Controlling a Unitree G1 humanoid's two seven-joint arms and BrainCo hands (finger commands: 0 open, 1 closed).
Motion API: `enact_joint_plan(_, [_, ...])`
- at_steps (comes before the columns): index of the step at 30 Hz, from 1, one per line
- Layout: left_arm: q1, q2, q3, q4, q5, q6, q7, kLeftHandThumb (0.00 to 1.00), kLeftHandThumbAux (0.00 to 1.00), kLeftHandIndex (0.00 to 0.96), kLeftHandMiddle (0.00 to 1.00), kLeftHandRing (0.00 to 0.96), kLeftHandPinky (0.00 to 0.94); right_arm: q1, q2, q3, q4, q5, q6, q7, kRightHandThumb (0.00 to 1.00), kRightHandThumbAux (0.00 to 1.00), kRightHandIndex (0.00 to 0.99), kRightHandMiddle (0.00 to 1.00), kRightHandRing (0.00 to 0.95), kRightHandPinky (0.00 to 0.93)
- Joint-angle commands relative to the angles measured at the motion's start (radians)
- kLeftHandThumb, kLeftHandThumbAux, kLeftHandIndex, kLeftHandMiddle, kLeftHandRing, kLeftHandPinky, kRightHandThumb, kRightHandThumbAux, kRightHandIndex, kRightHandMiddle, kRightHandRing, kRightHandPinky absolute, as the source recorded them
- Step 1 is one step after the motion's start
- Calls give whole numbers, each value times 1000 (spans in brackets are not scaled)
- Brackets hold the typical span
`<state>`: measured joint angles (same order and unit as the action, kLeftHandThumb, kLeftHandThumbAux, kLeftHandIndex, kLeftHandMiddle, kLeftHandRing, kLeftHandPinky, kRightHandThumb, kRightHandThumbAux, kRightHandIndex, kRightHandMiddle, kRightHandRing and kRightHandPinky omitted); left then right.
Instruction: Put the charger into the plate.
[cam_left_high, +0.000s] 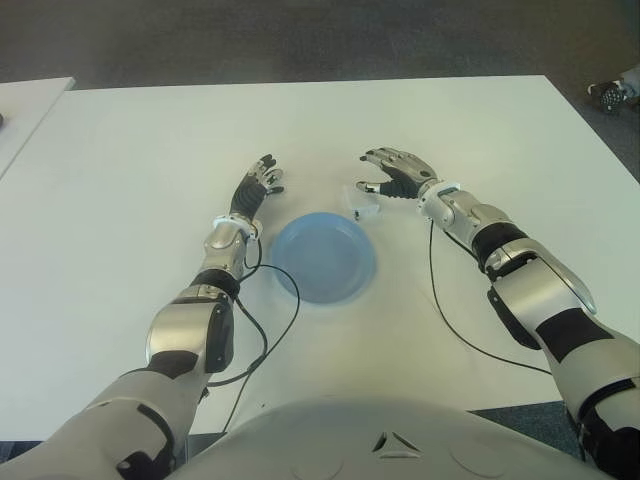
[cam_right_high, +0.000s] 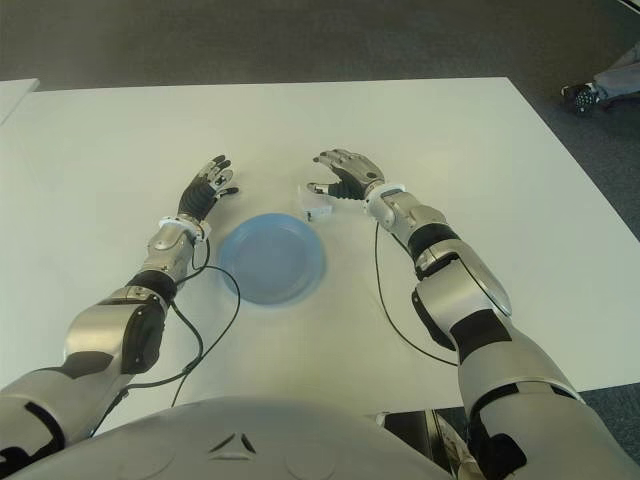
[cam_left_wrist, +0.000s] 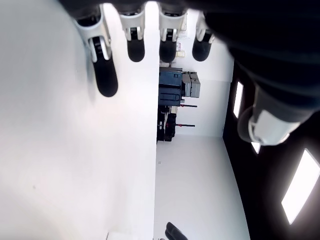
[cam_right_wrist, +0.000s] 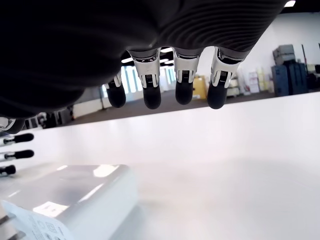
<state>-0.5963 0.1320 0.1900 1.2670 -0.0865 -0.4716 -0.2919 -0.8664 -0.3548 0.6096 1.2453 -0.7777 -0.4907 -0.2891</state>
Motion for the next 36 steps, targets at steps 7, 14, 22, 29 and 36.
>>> enact_joint_plan(7, [38,-17,0,34,12,47,13,58,527,0,0,0,27,1,37,33,41,-30,59,-24,372,98,0,0,0,0])
enact_joint_plan(14, [38,-20,5,33,7,48,11,58,525,0,0,0,31,1,44,60,61,-46,84,-20,366,94,0,0,0,0])
enact_joint_plan(22, [37,-21,7,32,8,45,11,56,524,0,0,0,34,0,41,82,70,-66,91,-24,368,93,0,0,0,0])
enact_joint_plan(29, [36,-22,11,32,6,47,11,56,521,0,0,0,35,7,27,116,78,-96,85,-47,396,93,0,0,0,0])
enact_joint_plan(36, [39,-21,15,29,3,48,10,46,516,0,0,0,37,12,13,159,85,-133,70,-93,415,92,0,0,0,0])
